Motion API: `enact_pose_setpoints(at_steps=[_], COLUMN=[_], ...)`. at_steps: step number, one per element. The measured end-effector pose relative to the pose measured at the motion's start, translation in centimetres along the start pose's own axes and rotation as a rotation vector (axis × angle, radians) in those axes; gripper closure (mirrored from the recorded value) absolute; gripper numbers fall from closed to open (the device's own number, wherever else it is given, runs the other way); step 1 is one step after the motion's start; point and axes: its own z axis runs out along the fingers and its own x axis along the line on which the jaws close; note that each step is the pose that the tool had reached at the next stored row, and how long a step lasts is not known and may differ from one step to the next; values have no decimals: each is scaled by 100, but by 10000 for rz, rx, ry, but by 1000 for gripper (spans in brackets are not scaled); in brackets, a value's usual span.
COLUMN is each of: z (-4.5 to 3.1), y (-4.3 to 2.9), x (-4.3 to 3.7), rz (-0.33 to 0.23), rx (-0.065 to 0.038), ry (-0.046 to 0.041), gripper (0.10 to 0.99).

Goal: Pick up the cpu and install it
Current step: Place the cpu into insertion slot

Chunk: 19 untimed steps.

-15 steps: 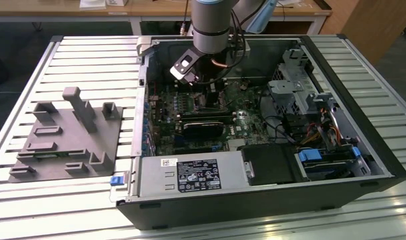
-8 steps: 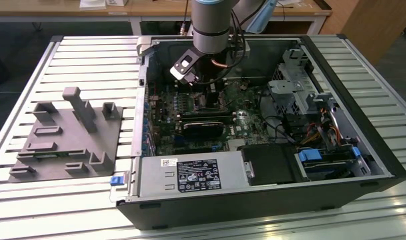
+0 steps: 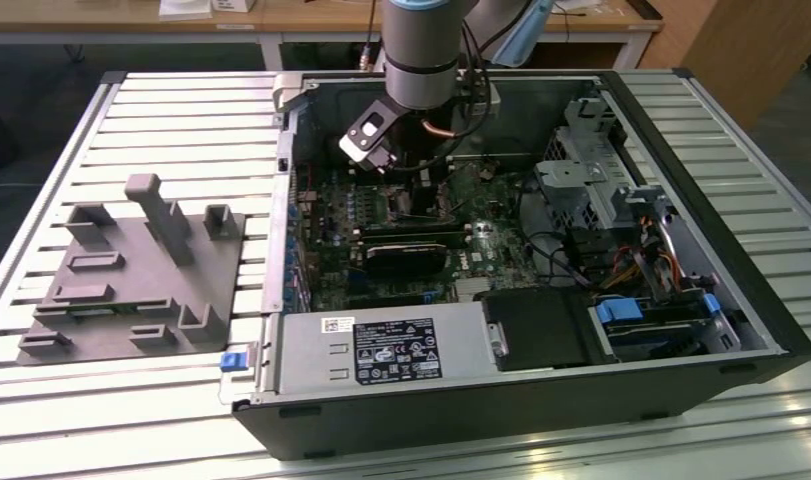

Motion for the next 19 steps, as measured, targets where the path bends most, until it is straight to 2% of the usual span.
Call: enact_pose_setpoints(at_steps=[19], z=[15], y=[11], x=[2], rz=[1], rx=[1], ry=[2], gripper=[561])
